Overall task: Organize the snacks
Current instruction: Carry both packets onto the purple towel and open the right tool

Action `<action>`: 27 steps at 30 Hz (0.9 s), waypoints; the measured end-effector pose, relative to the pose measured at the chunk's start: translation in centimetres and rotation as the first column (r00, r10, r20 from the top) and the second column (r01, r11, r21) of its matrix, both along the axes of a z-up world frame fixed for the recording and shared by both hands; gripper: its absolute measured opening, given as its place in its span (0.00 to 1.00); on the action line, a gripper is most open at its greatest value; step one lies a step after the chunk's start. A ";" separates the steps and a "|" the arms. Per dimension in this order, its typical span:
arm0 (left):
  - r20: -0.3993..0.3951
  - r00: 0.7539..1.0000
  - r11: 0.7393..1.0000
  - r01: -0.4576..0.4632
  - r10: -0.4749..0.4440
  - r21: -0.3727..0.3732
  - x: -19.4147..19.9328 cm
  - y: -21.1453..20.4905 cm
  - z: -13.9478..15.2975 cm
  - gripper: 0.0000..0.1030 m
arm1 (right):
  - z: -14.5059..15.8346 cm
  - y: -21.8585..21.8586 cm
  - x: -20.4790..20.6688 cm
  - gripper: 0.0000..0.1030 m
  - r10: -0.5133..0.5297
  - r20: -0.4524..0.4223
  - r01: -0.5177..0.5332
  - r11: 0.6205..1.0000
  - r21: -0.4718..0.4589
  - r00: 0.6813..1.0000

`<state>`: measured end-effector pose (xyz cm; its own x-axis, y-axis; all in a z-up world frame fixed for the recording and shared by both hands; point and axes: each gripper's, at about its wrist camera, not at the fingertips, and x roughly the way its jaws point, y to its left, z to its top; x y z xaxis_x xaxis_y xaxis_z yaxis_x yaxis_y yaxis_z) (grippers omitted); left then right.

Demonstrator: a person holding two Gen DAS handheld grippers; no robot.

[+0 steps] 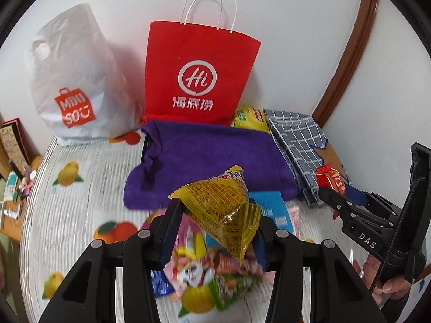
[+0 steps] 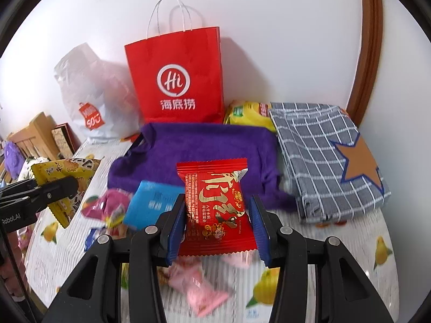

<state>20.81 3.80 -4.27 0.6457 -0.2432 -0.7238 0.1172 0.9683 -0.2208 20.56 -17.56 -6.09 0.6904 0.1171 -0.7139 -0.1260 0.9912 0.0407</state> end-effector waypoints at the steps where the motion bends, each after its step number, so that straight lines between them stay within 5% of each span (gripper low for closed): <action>1: 0.001 1.000 1.000 0.000 0.000 0.003 0.7 0.0 0.1 0.44 | 0.0 0.0 0.9 0.45 -0.002 0.001 0.002 1.000 0.002 1.000; 21: 0.002 0.999 0.998 -0.037 0.037 0.042 14.2 1.5 -0.8 0.44 | -0.7 -0.5 14.6 0.45 -0.007 0.028 0.007 1.000 -0.015 1.000; 27: -0.034 0.998 0.999 -0.046 0.047 0.022 17.9 2.4 -3.0 0.44 | -2.7 -0.6 17.9 0.45 -0.008 -0.001 0.007 1.000 -0.017 1.000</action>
<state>38.68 6.20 -7.28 0.6304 -0.1973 -0.7508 0.0642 0.9771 -0.2029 38.45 -18.12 -8.81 0.6903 0.0999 -0.7166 -0.1185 0.9927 0.0241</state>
